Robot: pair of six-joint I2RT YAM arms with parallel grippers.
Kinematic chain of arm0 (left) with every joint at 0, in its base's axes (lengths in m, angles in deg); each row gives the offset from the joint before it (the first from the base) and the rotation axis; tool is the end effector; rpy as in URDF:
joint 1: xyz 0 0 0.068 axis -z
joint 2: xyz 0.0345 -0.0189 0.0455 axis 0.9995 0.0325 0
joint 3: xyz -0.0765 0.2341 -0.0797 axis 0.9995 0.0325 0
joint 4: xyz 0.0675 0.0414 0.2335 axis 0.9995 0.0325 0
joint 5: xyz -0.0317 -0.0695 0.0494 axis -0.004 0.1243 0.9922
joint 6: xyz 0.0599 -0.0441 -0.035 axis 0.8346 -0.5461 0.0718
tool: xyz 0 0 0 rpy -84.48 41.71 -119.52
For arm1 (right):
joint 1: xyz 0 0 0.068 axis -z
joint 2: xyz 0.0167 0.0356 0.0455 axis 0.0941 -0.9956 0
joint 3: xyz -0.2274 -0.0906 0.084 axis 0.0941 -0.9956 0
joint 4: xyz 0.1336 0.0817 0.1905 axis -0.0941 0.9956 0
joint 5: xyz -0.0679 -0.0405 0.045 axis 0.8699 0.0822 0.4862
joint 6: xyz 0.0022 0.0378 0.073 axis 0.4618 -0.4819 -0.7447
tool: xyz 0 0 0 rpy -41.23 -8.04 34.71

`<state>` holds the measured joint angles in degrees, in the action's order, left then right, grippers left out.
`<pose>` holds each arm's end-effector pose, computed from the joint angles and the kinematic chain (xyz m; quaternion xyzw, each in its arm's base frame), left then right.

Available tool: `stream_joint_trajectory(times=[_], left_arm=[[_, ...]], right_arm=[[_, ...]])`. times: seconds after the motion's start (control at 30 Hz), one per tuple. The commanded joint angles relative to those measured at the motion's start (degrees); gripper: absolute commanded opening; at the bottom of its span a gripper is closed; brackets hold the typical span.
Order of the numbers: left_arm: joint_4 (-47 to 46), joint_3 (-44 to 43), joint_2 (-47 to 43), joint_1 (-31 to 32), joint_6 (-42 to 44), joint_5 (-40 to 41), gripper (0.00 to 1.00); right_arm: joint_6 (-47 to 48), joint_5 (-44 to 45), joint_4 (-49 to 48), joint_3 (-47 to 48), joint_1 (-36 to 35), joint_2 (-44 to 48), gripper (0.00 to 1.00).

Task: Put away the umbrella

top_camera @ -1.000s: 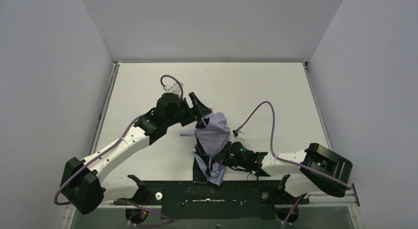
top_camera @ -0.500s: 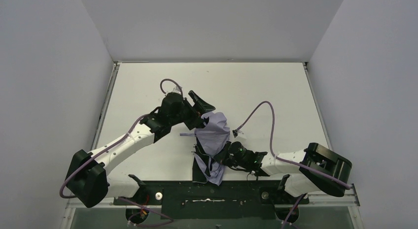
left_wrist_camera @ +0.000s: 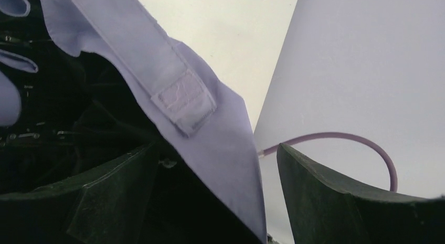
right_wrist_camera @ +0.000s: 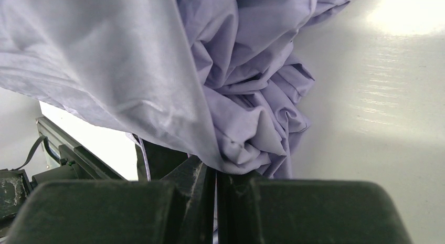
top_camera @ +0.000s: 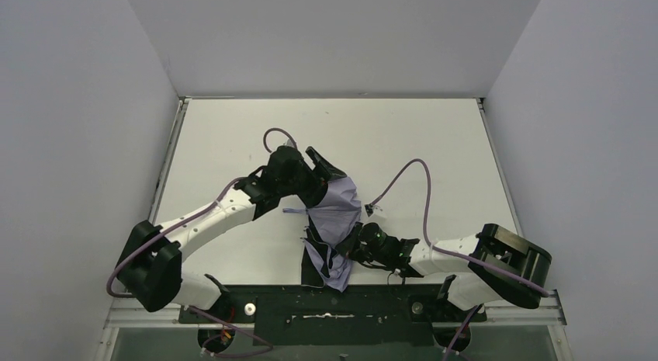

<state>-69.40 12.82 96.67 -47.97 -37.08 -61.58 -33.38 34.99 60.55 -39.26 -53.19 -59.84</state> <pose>0.2415 -0.2151 0.2378 -0.2675 0.8357 -0.4384 0.1946 0.1346 0.2119 0.0952 0.0874 0.9038 0.3613 0.2121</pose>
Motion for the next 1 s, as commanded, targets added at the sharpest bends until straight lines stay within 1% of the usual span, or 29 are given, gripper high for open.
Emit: stream_joint_trajectory(times=[0.0,0.07,0.17,0.37,0.4,0.43,0.5,0.57,0.67,0.77,0.83,0.87,0.97], left_arm=[[-7.15,-4.69,3.99,-1.47,-0.71,-4.51,0.78],[-9.84,-5.56,5.30,-2.23,-0.54,-5.36,0.73],[-10.29,-7.60,7.01,-3.32,0.26,-6.22,0.67],[-11.42,-10.36,9.77,-4.29,1.75,-9.61,0.37],[-11.80,-10.34,9.94,-4.30,1.86,-10.04,0.30],[-12.76,-10.27,10.16,-4.30,1.86,-10.55,0.26],[-14.11,-10.10,10.66,-4.30,1.68,-11.74,0.20],[-15.02,-10.10,11.19,-4.34,1.80,-12.90,0.17],[-14.52,-10.38,11.35,-4.43,2.79,-14.43,0.18],[-13.07,-10.58,11.48,-4.73,3.90,-16.03,0.22],[-11.90,-10.98,11.50,-5.02,4.67,-17.00,0.23],[-11.02,-11.37,11.42,-5.21,5.32,-17.19,0.23],[-8.56,-12.71,10.91,-5.77,7.84,-17.22,0.13]], right_arm=[[2.31,1.48,8.91,-1.20,-0.13,-2.41,0.00],[2.32,1.60,9.17,-1.28,-0.17,-2.04,0.00],[2.39,1.65,9.54,-1.29,-0.22,-1.67,0.00],[2.31,1.92,9.79,-1.47,-0.17,-1.08,0.00],[2.27,1.92,9.81,-1.51,-0.18,-1.08,0.00],[2.23,1.92,9.82,-1.55,-0.21,-1.04,0.00],[2.22,1.92,9.79,-1.64,-0.15,-1.05,0.00],[2.18,1.97,9.81,-1.64,-0.20,-1.01,0.00],[2.22,1.97,9.73,-1.56,-0.20,-0.99,0.00],[2.31,2.01,9.71,-1.47,-0.16,-1.01,0.00],[2.23,2.01,9.49,-1.70,-0.17,-1.00,0.00],[2.18,2.01,9.33,-1.81,-0.24,-1.07,0.00],[2.13,2.01,8.78,-2.07,-0.21,-1.22,0.00]])
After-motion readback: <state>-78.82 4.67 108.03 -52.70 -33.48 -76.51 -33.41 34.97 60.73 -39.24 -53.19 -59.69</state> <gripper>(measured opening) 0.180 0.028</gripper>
